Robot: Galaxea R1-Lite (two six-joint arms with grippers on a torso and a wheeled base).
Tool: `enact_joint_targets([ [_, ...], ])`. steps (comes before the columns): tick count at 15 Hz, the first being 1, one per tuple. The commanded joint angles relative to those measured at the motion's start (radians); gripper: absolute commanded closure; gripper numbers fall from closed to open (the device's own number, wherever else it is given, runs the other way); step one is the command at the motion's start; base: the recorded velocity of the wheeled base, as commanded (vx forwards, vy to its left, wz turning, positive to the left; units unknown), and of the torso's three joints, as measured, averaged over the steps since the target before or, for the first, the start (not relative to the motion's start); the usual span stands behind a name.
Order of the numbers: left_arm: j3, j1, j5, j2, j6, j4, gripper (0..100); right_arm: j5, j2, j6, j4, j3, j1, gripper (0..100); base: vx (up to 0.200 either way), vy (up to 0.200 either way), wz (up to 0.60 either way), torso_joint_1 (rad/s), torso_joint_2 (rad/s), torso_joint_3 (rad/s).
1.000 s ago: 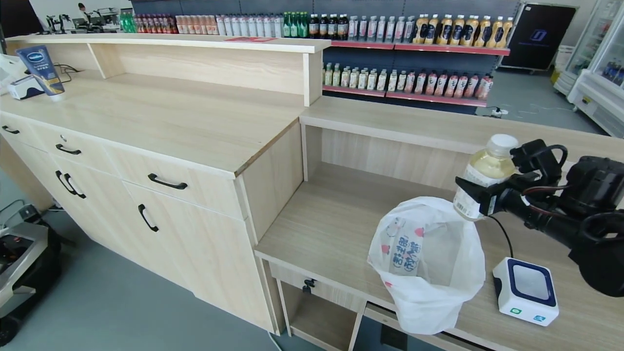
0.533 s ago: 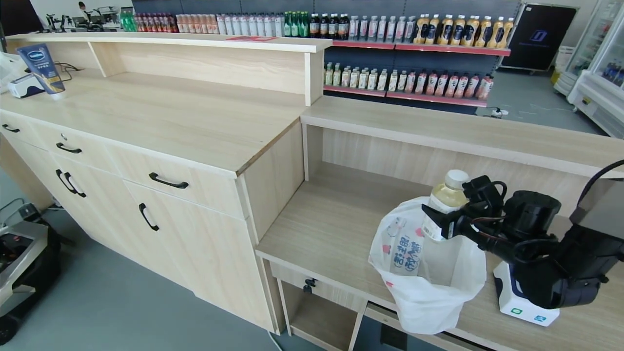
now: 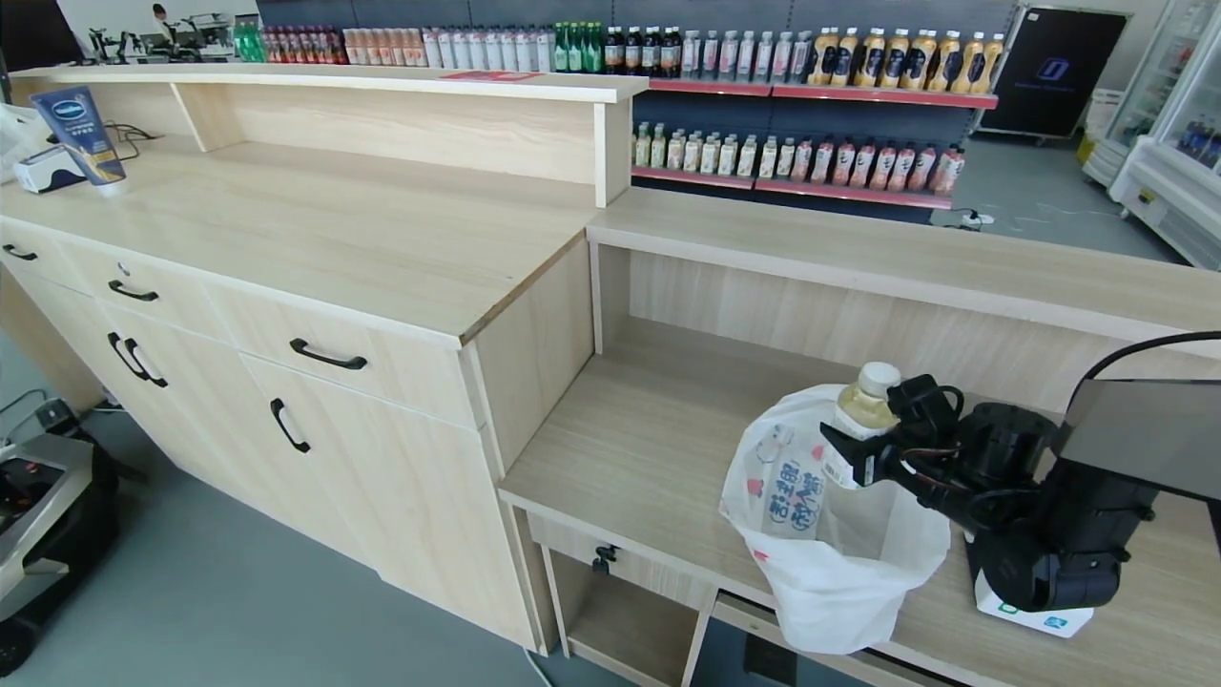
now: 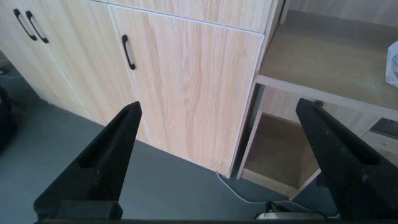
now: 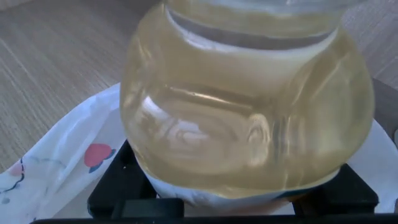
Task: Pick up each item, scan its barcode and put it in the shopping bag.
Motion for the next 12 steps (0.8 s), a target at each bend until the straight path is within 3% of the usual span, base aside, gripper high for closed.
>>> enact_joint_targets([
  [1,0.0,0.001,0.001,0.0,0.0,0.0,0,0.001,0.05,0.004,0.002,-0.031,-0.004,100,0.0,0.0,0.0,0.0,0.0,0.0],
  [8,0.0,0.002,0.001,0.0,0.001,0.0,0,0.002,0.139,0.001,0.007,-0.16,0.012,100,0.0,0.0,0.0,0.0,0.0,0.0],
  [12,0.0,0.001,-0.001,0.0,0.001,0.0,0,0.002,0.184,-0.017,-0.004,-0.161,0.013,100,0.0,0.0,0.0,0.0,0.0,0.0],
])
